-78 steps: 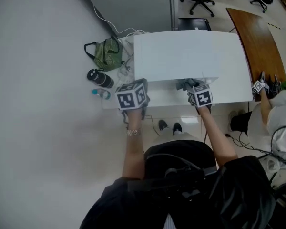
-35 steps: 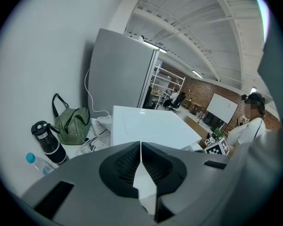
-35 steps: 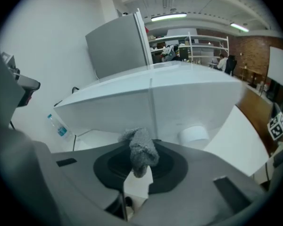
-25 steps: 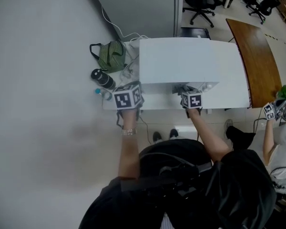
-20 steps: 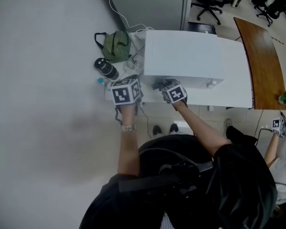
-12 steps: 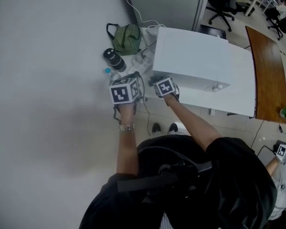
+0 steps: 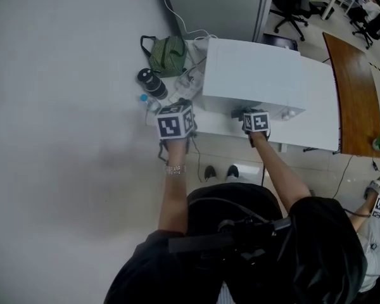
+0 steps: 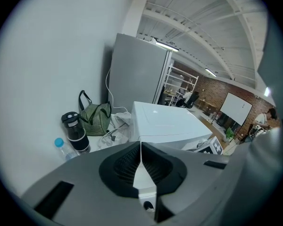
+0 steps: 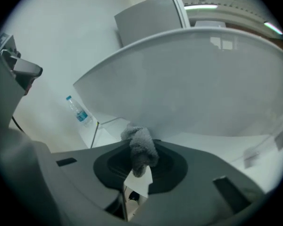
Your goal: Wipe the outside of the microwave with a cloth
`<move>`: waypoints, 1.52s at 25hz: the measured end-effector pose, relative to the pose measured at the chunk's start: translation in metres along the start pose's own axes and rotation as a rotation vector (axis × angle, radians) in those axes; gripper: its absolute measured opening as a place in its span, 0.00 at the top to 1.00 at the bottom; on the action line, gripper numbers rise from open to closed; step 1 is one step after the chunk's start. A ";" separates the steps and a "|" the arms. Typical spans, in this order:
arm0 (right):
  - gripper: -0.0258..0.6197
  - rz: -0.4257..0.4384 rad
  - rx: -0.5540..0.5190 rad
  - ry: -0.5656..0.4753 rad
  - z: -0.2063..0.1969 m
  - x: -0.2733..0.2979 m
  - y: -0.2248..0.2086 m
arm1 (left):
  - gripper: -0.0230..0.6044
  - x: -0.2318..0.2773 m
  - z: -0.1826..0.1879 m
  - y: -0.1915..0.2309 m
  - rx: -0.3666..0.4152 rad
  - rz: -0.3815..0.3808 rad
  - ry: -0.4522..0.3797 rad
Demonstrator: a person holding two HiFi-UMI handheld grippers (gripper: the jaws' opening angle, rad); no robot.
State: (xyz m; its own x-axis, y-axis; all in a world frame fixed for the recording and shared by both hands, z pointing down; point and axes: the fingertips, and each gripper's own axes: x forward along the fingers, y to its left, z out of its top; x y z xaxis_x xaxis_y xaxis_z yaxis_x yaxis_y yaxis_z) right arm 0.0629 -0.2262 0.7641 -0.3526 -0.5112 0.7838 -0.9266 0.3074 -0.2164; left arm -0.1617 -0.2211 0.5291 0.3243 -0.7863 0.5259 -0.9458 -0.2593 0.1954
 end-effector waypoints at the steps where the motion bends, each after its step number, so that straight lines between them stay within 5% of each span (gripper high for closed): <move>1: 0.87 -0.038 0.025 0.001 -0.007 -0.007 -0.022 | 0.95 0.003 0.000 -0.006 0.006 -0.013 0.002; 7: 0.87 -0.244 0.206 -0.026 -0.037 -0.055 -0.131 | 0.95 0.022 -0.012 -0.042 0.045 -0.089 0.032; 11: 0.87 -0.296 0.174 -0.034 -0.038 -0.072 -0.145 | 0.95 0.027 -0.020 -0.057 0.068 -0.123 0.045; 21: 0.87 -0.090 0.083 -0.267 0.032 -0.146 0.002 | 0.95 0.024 -0.047 -0.081 0.099 -0.205 0.077; 31: 0.87 0.043 0.018 -0.340 0.013 -0.198 0.087 | 0.95 0.000 -0.086 -0.133 0.098 -0.306 0.107; 38: 0.87 0.109 -0.010 -0.336 -0.032 -0.215 0.116 | 0.95 -0.043 -0.107 -0.170 0.117 -0.252 0.082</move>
State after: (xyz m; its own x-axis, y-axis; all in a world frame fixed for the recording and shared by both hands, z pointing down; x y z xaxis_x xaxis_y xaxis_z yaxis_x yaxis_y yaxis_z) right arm 0.0359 -0.0549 0.5893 -0.4744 -0.7096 0.5209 -0.8803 0.3820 -0.2813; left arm -0.0126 -0.0834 0.5616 0.5454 -0.6419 0.5390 -0.8290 -0.5077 0.2343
